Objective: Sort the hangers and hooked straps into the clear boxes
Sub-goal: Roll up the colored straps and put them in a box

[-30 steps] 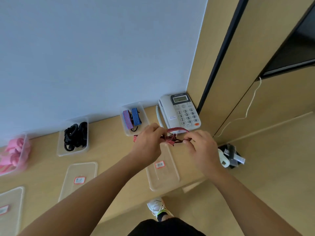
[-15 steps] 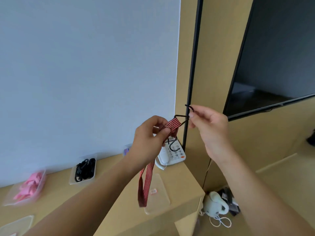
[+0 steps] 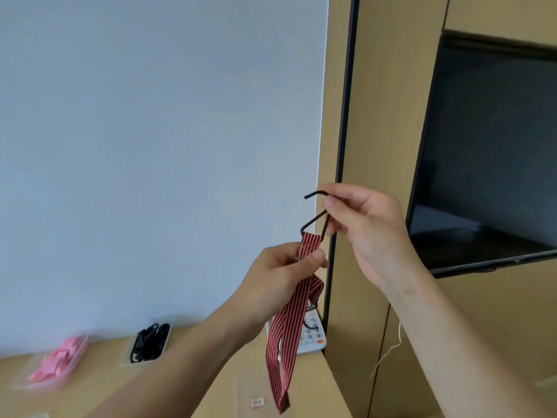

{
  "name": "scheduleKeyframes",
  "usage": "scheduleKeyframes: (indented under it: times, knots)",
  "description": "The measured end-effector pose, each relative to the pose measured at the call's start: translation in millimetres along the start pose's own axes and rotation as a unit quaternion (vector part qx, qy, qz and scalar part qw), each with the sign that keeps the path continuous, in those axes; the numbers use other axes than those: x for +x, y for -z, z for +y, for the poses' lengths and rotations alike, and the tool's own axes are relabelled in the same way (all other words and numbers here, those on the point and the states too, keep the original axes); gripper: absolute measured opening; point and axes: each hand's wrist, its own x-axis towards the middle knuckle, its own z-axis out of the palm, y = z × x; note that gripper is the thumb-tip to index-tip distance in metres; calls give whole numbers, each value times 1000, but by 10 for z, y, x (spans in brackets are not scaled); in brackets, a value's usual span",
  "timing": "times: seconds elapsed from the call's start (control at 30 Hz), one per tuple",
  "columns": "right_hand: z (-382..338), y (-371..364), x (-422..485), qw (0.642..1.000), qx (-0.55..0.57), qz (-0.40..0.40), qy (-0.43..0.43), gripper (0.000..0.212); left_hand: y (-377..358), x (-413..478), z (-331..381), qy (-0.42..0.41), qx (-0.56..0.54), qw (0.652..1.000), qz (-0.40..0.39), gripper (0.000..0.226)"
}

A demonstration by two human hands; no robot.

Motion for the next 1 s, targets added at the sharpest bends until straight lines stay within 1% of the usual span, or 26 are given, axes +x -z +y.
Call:
scheduleKeyframes:
  times: [0.07, 0.13, 0.2, 0.27, 0.37, 0.43, 0.5, 0.57, 0.63, 0.7, 0.77, 0.83, 0.9, 1.0]
  knots:
    - [-70, 115, 25, 1000, 8, -9, -1, 18, -131, 35, 35, -13, 54, 998, 17, 36]
    - [-136, 213, 32, 1000, 17, -23, -3, 20, -241, 40, 91, -18, 89, 996, 8, 40]
    - [-197, 317, 34, 999, 30, -44, -7, 23, -355, 34, 150, -12, 71, 997, -21, 48]
    - [-245, 395, 34, 998, 37, -59, -9, 23, -460, 36, 204, -19, 76, 996, -31, 54]
    - [-307, 458, 42, 998, 11, -54, 4, 21, -584, 74, 241, -41, 136, 990, -5, 47]
    - [-331, 493, 49, 998, -39, -35, 34, 15, -630, 106, 231, -49, 152, 987, 17, 40]
    - [-331, 535, 54, 992, -101, -17, 73, 8, -666, 117, 227, -68, 144, 986, 44, 39]
    - [-305, 581, 56, 977, -177, 3, 119, 5, -686, 132, 215, -72, 67, 991, 90, 33]
    - [-302, 614, 55, 964, -218, 17, 154, 6, -686, 148, 229, -64, -24, 990, 125, 23]
    - [-301, 608, 29, 964, -207, 13, 167, 9, -693, 152, 241, -60, -65, 984, 154, 16]
    - [-279, 559, -35, 966, -190, -4, 177, 9, -715, 144, 219, -61, -96, 981, 158, 18]
    - [-234, 500, -114, 965, -176, -15, 196, 9, -746, 136, 187, -65, -131, 980, 137, 26]
    - [-181, 464, -182, 957, -178, -13, 229, 11, -754, 106, 194, -61, -205, 972, 96, 34]
    - [-91, 443, -257, 946, -186, -27, 265, 15, -686, 81, 242, -52, -348, 936, 20, 38]
